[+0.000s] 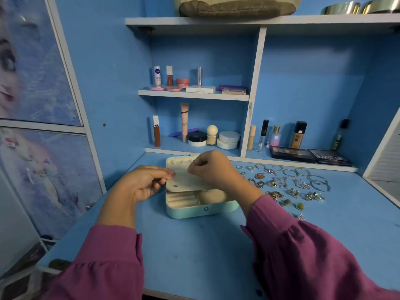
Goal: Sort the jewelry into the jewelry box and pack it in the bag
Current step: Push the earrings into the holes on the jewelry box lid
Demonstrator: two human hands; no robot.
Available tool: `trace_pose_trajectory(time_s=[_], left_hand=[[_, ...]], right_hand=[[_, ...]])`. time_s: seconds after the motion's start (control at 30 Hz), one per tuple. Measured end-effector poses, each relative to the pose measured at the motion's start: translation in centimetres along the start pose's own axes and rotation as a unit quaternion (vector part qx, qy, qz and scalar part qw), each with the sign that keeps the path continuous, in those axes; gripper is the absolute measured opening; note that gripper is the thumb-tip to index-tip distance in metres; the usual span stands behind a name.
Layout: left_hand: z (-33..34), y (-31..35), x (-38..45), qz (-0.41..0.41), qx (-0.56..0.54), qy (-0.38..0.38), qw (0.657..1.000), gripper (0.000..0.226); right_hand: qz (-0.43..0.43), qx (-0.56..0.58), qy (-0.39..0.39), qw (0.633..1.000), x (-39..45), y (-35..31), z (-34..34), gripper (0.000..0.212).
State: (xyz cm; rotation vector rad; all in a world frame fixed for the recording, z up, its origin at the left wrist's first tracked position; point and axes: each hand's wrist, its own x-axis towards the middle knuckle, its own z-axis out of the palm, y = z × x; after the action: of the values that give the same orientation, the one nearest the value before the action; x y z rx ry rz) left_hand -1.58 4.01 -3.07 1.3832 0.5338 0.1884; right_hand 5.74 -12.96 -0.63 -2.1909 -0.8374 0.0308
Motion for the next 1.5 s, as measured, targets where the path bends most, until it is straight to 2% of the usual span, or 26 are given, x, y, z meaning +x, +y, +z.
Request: trace_pose_trajectory(time_s=[0.23,0.9,1.23,1.33,1.43,1.5], left_hand=[[-0.2,-0.2,0.2,0.005,-0.006,-0.006,1.0,0.016],[-0.2,-0.1,0.1,0.0,-0.005,-0.009,1.0,0.016],[-0.1,-0.2,0.0,0.006,-0.004,-0.004,1.0,0.02],[-0.1,-0.2,0.0,0.008,0.0,-0.003,1.0,0.02],[-0.1,-0.1,0.0,0.006,0.001,-0.004,1.0,0.019],[-0.1,-0.1,0.0,0.005,0.0,-0.004,1.0,0.019]], right_hand=[[-0.012,0.024,-0.016,1.0,0.9,-0.9,2.8,0.013],[-0.026,0.054,-0.018,0.998,0.9,-0.2,3.3,0.012],[-0.034,0.013,0.0,0.999,1.0,-0.6,3.5,0.012],[-0.016,0.011,-0.011,1.0,1.1,-0.7,3.4,0.02],[0.006,0.024,-0.036,0.999,1.3,-0.6,3.4,0.01],[0.009,0.029,-0.046,0.998,1.3,-0.7,3.2,0.011]])
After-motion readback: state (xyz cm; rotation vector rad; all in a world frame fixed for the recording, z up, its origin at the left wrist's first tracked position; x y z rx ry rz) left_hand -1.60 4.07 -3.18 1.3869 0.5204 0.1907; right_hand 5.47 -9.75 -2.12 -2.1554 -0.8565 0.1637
